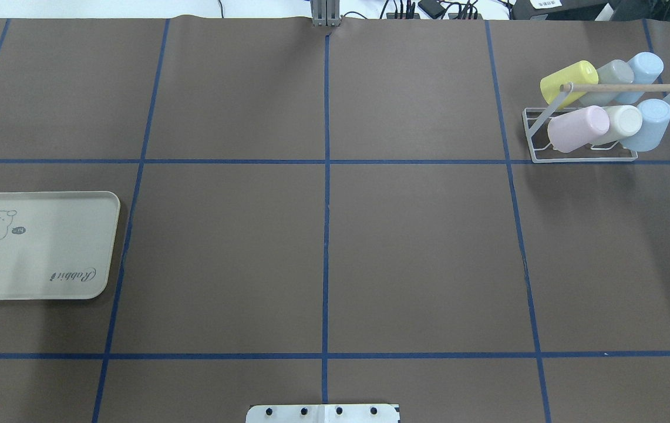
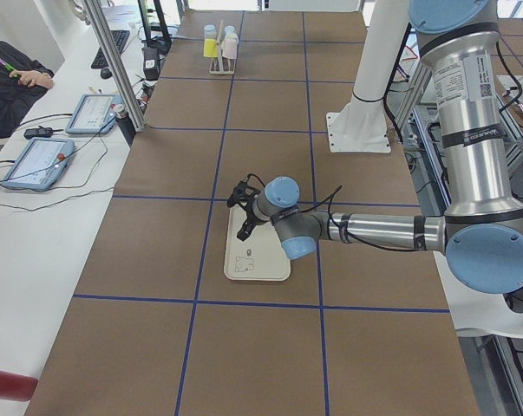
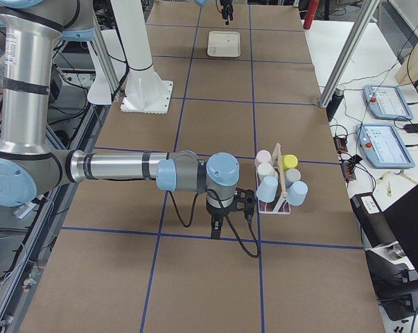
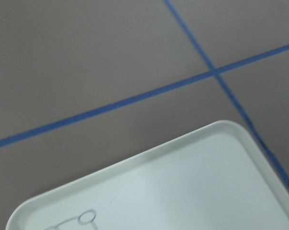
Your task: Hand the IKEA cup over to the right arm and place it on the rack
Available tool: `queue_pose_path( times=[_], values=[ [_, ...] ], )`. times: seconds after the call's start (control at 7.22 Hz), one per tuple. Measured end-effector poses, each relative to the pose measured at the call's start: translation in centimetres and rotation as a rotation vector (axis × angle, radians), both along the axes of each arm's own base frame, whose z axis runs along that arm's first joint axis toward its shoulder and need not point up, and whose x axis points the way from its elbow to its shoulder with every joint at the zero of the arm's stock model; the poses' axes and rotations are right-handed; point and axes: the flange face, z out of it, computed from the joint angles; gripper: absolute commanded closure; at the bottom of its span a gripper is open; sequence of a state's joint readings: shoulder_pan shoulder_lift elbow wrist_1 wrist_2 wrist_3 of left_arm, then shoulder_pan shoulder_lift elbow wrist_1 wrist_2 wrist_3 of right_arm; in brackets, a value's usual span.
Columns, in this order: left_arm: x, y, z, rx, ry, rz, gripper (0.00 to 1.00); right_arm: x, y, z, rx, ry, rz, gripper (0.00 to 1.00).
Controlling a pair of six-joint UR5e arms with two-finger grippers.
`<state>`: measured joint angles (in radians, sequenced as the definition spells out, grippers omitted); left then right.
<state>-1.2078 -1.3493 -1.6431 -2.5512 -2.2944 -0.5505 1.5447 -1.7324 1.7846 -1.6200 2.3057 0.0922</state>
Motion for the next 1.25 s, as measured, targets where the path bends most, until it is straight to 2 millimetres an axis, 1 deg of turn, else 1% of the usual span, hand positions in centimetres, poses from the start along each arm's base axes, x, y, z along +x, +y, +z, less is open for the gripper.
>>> queue_pose_path(
  times=[0.14, 0.28, 0.55, 0.69, 0.83, 0.97, 1.11, 1.25],
  values=[
    [-4.0, 0.0, 1.5, 0.042, -0.032, -0.004, 0.00, 0.0, 0.0, 0.1, -0.006, -0.002, 0.003, 0.00],
    [-6.8, 0.2, 3.2, 0.075, -0.084, 0.004, 0.00, 0.0, 0.2, 0.3, -0.010, -0.004, 0.003, 0.00],
    [-10.4, 0.1, 6.4, 0.034, -0.248, 0.015, 0.00, -0.1, 0.5, 0.9, -0.023, -0.004, 0.000, 0.00],
    [-12.4, -0.1, 7.6, -0.003, -0.314, 0.033, 0.00, -0.1, 0.5, 1.1, -0.025, -0.004, -0.001, 0.00],
    [-14.7, -0.3, 8.0, -0.023, -0.356, 0.058, 0.00, -0.1, 0.6, 1.1, -0.025, -0.004, -0.001, 0.00],
    [-17.0, -0.7, 7.4, -0.044, -0.376, 0.079, 0.00, -0.1, 0.5, 1.0, -0.023, -0.004, -0.001, 0.00],
    [-18.6, -1.1, 5.7, -0.077, -0.381, 0.087, 0.00, -0.1, 0.5, 1.0, -0.021, -0.003, -0.002, 0.00],
    [-19.5, -1.2, 4.0, -0.104, -0.378, 0.087, 0.00, -0.1, 0.5, 0.9, -0.020, -0.003, -0.002, 0.00]
  ],
)
